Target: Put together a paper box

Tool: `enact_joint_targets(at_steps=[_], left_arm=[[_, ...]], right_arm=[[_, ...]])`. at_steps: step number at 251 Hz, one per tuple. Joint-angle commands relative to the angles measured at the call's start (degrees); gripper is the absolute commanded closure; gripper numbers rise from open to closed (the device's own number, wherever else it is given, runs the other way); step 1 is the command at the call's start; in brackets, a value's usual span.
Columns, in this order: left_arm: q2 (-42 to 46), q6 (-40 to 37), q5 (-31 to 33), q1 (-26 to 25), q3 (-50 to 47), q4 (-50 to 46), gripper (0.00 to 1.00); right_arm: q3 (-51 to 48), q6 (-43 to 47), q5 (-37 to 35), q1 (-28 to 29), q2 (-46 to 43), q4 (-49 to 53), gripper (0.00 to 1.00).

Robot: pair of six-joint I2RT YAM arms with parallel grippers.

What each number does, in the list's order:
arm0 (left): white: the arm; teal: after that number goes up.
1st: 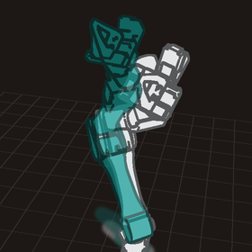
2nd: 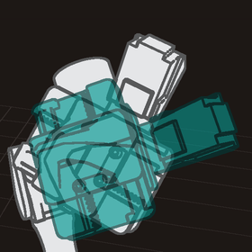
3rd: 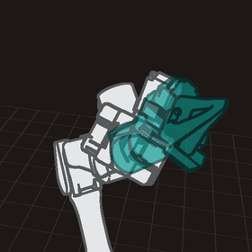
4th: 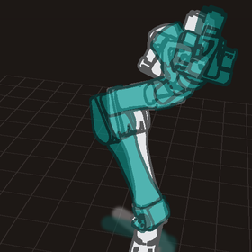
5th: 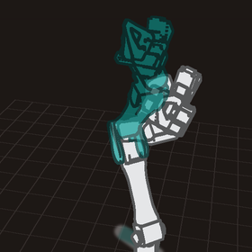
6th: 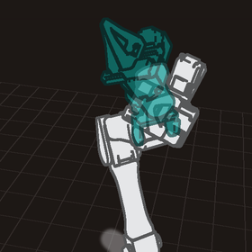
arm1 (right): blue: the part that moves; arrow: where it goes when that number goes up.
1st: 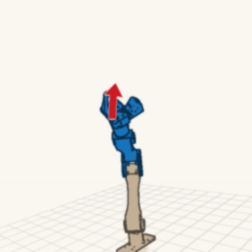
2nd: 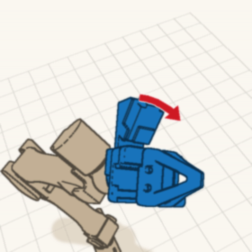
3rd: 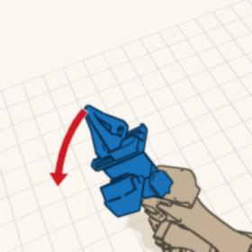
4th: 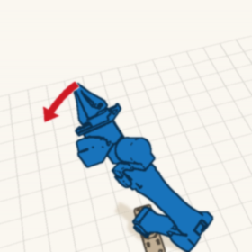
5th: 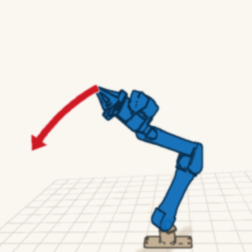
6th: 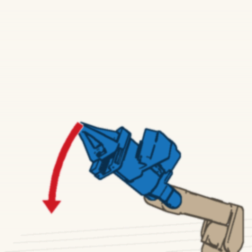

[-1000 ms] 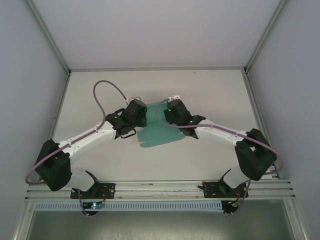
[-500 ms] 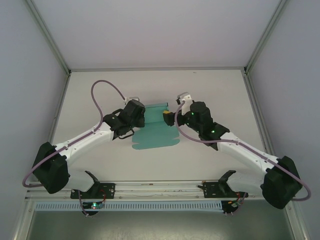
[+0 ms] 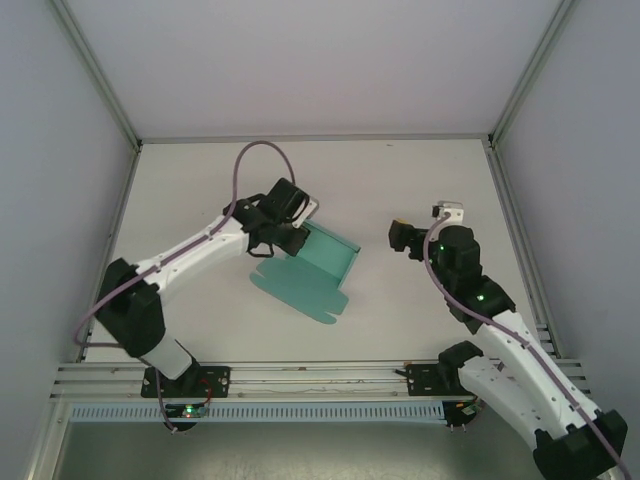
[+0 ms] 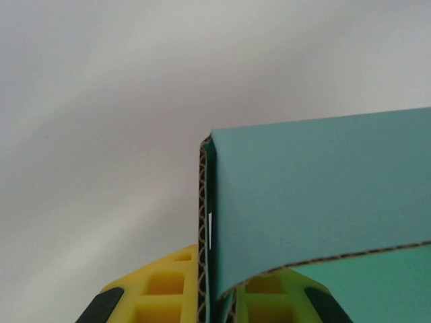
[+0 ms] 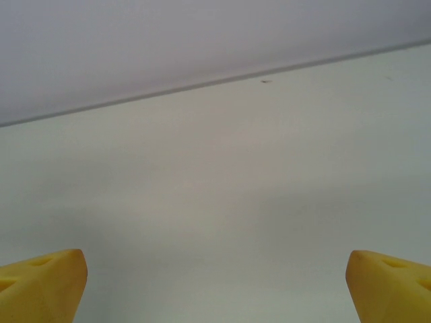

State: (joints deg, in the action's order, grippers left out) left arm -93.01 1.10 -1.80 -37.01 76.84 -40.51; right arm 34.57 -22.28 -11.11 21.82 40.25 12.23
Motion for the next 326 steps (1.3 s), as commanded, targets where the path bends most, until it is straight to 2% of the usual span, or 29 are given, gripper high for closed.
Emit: enact_joint_targets(at_steps=[1,64,114,149,171,185,201,216,223,285,326], left_arm=[[-6.3,-7.0,-0.4,0.2,5.5,-12.7,1.0],[-23.2,-2.9,8.1,-5.7,15.1,-18.8,1.0],[-34.7,2.7,28.0,-9.3,21.2,-19.6,1.0],[-38.9,-1.1,35.8,-11.0,20.6,-15.9,1.0],[-39.6,-7.3,35.9,-11.3,20.4,-13.0,1.0],[-38.6,-10.8,35.0,-11.2,19.8,-10.4,0.9],[-36.6,-13.9,31.7,-11.0,20.5,-9.3,0.57],[-34.2,-16.4,28.2,-11.0,21.1,-8.8,0.36],[-32.9,-17.4,26.7,-11.0,21.5,-8.5,0.3],[-25.0,-22.5,15.4,-10.9,25.4,-12.8,0.0],[-19.8,-18.9,9.3,-9.6,26.2,-11.7,0.0]], right_arm=[[-2.0,-0.8,2.1,-1.9,-2.1,6.8,0.01],[-3.3,0.0,6.0,-6.1,-0.8,6.5,0.01],[-4.2,0.6,7.6,-8.0,1.9,4.5,0.01],[-4.6,0.2,8.9,-8.7,3.9,3.7,0.01],[-4.6,0.0,10.1,-8.8,5.2,3.5,0.01],[-4.6,0.0,10.9,-8.9,5.7,3.4,0.02],[-4.6,0.0,11.8,-8.9,6.1,3.6,0.01],[-4.4,0.2,12.8,-8.9,5.9,3.9,0.02],[-4.3,0.4,13.1,-8.9,5.7,4.0,0.01],[-3.6,3.0,13.8,-9.1,3.5,6.2,0.02],[-2.6,6.2,17.6,-9.1,5.2,5.4,0.02]])
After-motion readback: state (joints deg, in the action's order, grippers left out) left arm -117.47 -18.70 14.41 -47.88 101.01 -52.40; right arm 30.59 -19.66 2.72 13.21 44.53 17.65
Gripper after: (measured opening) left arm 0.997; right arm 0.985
